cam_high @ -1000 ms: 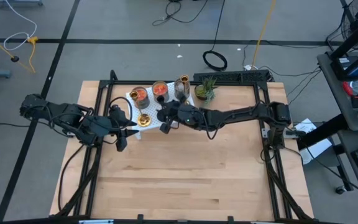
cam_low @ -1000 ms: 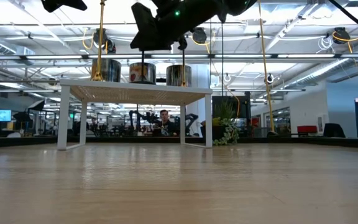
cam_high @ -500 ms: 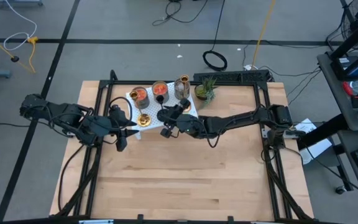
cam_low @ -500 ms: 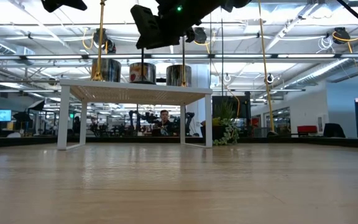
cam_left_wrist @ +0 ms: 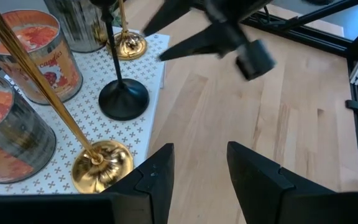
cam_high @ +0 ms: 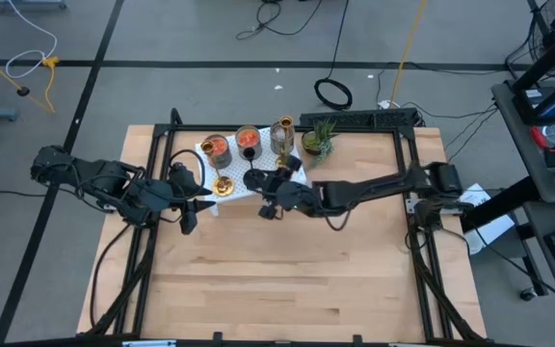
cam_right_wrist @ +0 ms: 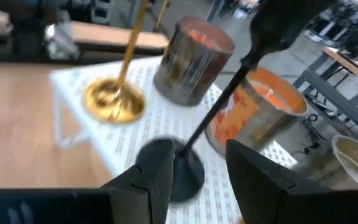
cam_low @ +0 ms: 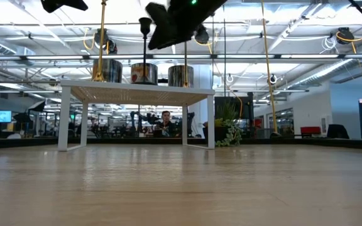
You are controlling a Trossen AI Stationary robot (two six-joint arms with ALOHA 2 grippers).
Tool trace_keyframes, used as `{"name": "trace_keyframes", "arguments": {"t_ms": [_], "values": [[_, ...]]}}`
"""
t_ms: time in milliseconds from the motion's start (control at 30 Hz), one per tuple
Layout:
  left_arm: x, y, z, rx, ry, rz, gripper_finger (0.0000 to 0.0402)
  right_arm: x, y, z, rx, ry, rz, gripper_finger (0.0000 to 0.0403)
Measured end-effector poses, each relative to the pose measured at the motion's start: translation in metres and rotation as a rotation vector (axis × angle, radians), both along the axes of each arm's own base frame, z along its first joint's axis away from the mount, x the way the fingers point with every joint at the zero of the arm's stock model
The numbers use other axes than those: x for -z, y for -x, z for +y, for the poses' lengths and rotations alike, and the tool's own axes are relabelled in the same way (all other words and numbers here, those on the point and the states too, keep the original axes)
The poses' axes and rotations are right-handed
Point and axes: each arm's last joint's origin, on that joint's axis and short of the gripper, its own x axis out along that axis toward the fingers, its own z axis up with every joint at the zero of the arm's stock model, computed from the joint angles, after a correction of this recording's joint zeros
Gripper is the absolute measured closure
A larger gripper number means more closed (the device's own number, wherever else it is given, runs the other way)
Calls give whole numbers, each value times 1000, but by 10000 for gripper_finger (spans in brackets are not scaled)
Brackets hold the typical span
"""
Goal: Pick & Place candle stick holders
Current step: Adjust the gold candle holder on the shelf
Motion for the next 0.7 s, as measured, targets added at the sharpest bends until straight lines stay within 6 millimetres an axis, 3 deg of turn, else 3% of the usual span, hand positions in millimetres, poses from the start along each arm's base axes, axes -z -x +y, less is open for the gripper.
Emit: {"name": "trace_keyframes", "arguments": {"t_ms": [167,333,500,700], "values": [[0,0,0,0,0,0,250,-26,29,14,-58,29,88,257],[0,0,0,5,-9,2,250,-46,62,10,-45,3,87,257],[0,0,0,2,-7,0,250,-22,92,-9,10,-26,-12,263],[0,0,1,-13,-18,-5,250,14,116,-38,81,-5,-284,276]]}}
